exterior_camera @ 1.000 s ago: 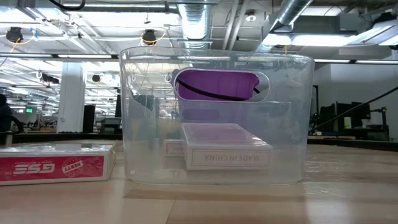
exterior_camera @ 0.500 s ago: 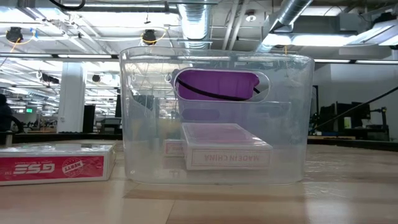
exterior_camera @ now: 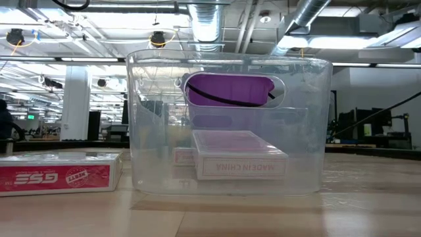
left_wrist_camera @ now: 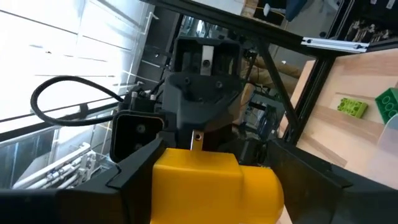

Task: Pick & Place Toys
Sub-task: Put the yellow game piece into the yellow bin

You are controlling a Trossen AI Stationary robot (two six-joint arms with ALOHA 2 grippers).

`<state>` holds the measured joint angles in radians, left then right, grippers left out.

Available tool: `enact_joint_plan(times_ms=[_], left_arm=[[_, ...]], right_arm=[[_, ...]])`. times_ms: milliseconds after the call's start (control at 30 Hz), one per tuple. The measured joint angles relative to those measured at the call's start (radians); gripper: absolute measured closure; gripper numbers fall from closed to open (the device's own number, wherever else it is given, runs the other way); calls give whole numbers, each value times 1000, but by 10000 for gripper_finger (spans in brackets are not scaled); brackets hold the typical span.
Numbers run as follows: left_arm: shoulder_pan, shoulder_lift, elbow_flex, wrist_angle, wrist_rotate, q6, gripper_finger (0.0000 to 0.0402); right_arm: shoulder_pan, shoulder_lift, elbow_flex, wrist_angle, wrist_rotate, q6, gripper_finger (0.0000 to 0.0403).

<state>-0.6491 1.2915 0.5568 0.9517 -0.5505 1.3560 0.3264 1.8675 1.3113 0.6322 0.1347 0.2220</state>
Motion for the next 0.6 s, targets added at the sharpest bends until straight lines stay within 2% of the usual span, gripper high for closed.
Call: enact_joint_plan(times_ms=[133, 300, 467, 600], left_arm=[[-1, 0, 0, -6, -3, 0, 141], [-1, 0, 0, -19, -17, -2, 141], [-1, 0, -1, -52, -74, -9, 141], [-1, 0, -1, -57, -79, -53, 142]], right_arm=[[-1, -25, 0, -61, -11, -56, 154], [-10, -107, 0, -280, -10, -81, 148], [0, -212, -12, -505, -4, -62, 148], [45, -312, -54, -653, 86, -56, 147]])
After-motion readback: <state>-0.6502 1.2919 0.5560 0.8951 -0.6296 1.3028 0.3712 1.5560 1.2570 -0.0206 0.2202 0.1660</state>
